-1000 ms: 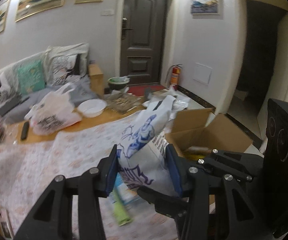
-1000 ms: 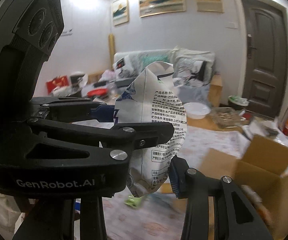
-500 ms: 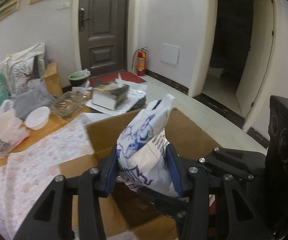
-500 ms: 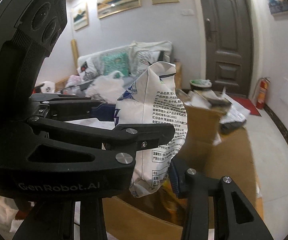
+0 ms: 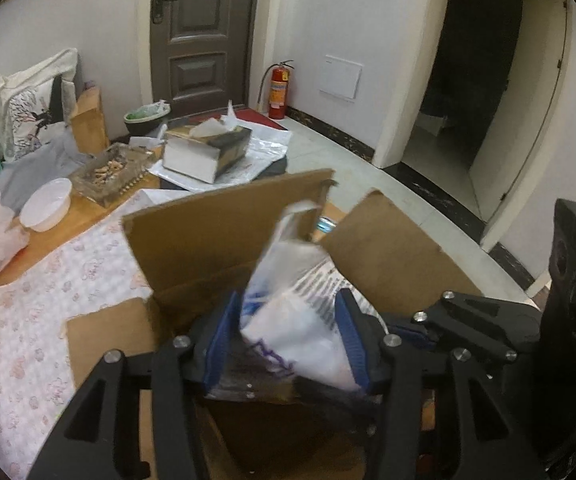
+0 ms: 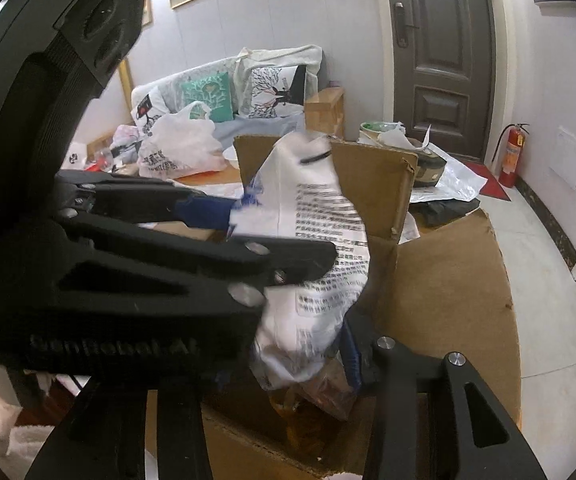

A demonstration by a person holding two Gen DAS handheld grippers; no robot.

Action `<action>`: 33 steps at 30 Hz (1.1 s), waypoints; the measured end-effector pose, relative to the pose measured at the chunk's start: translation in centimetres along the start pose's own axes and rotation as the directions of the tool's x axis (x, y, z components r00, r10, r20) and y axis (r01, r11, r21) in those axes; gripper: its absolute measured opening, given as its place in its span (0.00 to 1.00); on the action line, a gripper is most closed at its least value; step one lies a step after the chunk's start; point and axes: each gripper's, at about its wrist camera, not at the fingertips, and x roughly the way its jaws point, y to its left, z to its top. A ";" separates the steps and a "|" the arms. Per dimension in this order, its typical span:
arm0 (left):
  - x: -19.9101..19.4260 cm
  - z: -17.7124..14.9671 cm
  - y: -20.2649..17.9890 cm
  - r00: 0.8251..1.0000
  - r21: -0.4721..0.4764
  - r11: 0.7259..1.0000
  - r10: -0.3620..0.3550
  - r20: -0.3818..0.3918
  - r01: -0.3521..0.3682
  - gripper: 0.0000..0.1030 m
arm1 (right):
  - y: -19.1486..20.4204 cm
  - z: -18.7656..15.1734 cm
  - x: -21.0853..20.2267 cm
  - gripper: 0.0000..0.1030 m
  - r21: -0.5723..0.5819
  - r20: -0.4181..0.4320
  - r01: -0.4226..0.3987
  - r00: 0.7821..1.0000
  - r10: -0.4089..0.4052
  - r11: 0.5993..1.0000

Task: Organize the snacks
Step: 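Open the left gripper to release the white bag into the box, then grasp the blue chocolate bar with the left gripper while the right grasps the green candy stick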

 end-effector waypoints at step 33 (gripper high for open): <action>-18.6 -12.3 13.7 0.955 -0.241 0.944 0.263 0.141 -0.224 0.64 | 18.0 2.3 -0.6 0.46 -0.184 0.005 -0.257 0.965 0.262 0.949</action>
